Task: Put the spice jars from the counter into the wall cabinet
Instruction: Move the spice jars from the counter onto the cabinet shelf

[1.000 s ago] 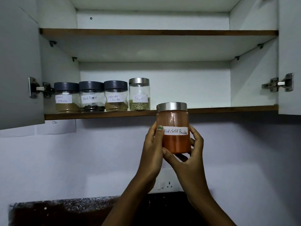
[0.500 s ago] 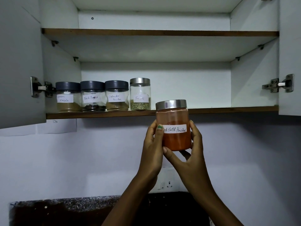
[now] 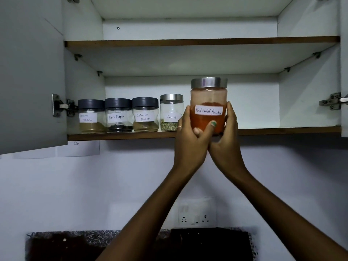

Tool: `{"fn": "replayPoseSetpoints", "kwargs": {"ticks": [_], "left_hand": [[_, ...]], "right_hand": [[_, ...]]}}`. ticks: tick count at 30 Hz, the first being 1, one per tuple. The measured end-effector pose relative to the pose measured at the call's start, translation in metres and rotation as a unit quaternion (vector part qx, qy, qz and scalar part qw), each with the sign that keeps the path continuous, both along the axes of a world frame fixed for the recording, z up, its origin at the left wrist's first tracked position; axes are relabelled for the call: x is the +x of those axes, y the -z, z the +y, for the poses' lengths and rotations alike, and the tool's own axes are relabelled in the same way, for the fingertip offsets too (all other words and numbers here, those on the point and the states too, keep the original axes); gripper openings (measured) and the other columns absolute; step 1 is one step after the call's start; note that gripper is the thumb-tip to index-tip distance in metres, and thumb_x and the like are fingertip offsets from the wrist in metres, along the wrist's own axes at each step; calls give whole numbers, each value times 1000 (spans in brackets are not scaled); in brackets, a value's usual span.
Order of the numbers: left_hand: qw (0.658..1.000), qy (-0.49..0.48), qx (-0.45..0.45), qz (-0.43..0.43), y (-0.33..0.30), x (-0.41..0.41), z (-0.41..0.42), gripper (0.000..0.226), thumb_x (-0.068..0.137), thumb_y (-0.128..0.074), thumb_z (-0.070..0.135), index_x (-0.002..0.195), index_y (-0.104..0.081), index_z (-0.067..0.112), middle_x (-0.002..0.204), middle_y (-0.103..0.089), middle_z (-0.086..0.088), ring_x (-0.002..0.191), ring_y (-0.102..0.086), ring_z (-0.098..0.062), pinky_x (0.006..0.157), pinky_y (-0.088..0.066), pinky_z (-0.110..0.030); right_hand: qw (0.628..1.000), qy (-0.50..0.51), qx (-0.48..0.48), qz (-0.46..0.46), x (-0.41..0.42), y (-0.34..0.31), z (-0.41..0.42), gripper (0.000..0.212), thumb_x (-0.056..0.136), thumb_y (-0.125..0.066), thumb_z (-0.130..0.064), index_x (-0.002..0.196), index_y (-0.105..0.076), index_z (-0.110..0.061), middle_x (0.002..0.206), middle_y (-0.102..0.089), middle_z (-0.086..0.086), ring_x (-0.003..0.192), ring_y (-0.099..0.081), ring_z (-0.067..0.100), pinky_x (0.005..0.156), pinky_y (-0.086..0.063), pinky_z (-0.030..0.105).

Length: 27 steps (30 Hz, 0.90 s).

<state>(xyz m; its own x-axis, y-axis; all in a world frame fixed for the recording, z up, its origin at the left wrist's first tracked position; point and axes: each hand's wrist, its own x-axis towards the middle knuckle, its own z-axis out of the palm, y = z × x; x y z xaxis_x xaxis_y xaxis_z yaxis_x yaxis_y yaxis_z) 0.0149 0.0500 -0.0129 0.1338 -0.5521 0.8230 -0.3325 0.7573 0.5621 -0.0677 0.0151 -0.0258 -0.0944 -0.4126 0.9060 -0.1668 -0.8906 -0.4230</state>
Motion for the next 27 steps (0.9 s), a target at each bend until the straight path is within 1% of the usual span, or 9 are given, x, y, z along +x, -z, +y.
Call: {"fn": "replayPoseSetpoints", "kwargs": {"ticks": [4,6,8,10,14,19,23,25,27], "left_hand": [[998,-58,7,-10,-21,7,-22,59,88,-64,29,141,-41,17,129,-55,-7,114,-57,-21,97,-51,-39],[995,-95,19,-23,-24,6,-33,55,86,-66,32,136,-46,18,125,-56,-7,111,-57,-22,96,-50,-42],[990,-132,27,-37,-25,7,-43,52,85,-66,34,131,-49,18,124,-58,-6,111,-57,-23,97,-47,-45],[988,-143,40,-35,-24,6,-52,50,84,-66,36,129,-50,18,123,-60,-4,112,-57,-23,99,-45,-47],[981,-184,55,-36,-18,6,-67,46,83,-65,42,122,-53,22,117,-64,2,110,-57,-20,101,-36,-45],[975,-210,53,-54,-13,7,-82,55,84,-61,47,131,-48,22,127,-55,-3,118,-51,-22,104,-33,-49],[966,-237,75,-73,-13,8,-92,58,88,-57,47,136,-46,17,135,-48,-7,126,-45,-24,104,-27,-45],[961,-254,79,-77,-12,6,-94,58,89,-57,46,137,-45,15,136,-48,-7,126,-45,-24,104,-27,-44],[957,-268,77,-75,-11,3,-96,53,90,-56,43,133,-48,14,132,-50,-8,124,-47,-24,104,-28,-44]], "right_hand": [[994,95,-9,55,3,-16,-31,92,82,-69,-30,149,-8,-16,145,-31,10,125,-37,13,103,-44,41],[985,146,6,93,1,-16,-48,91,84,-66,-32,149,-4,-16,148,-30,10,130,-37,20,107,-35,51],[982,147,22,112,1,-15,-62,92,84,-65,-32,149,-2,-16,149,-29,10,133,-37,24,108,-32,54],[982,147,33,118,1,-13,-73,93,84,-66,-34,149,-2,-17,149,-30,11,131,-39,25,110,-30,52],[969,199,25,144,-4,-9,-86,88,84,-62,-41,149,-7,-17,142,-42,6,126,-45,22,111,-19,45],[959,227,31,166,-6,-9,-95,85,86,-54,-50,149,-7,-17,140,-47,2,126,-47,20,111,-14,44],[950,265,63,155,-1,-11,-101,79,83,-50,-58,143,-20,-14,124,-58,3,117,-52,23,108,-17,45],[935,302,81,169,0,-10,-104,75,85,-46,-57,141,-26,-11,121,-60,8,118,-50,26,110,-15,46],[924,327,90,175,2,-10,-105,71,86,-36,-57,137,-31,-8,118,-61,11,120,-49,28,112,-12,46]]}}
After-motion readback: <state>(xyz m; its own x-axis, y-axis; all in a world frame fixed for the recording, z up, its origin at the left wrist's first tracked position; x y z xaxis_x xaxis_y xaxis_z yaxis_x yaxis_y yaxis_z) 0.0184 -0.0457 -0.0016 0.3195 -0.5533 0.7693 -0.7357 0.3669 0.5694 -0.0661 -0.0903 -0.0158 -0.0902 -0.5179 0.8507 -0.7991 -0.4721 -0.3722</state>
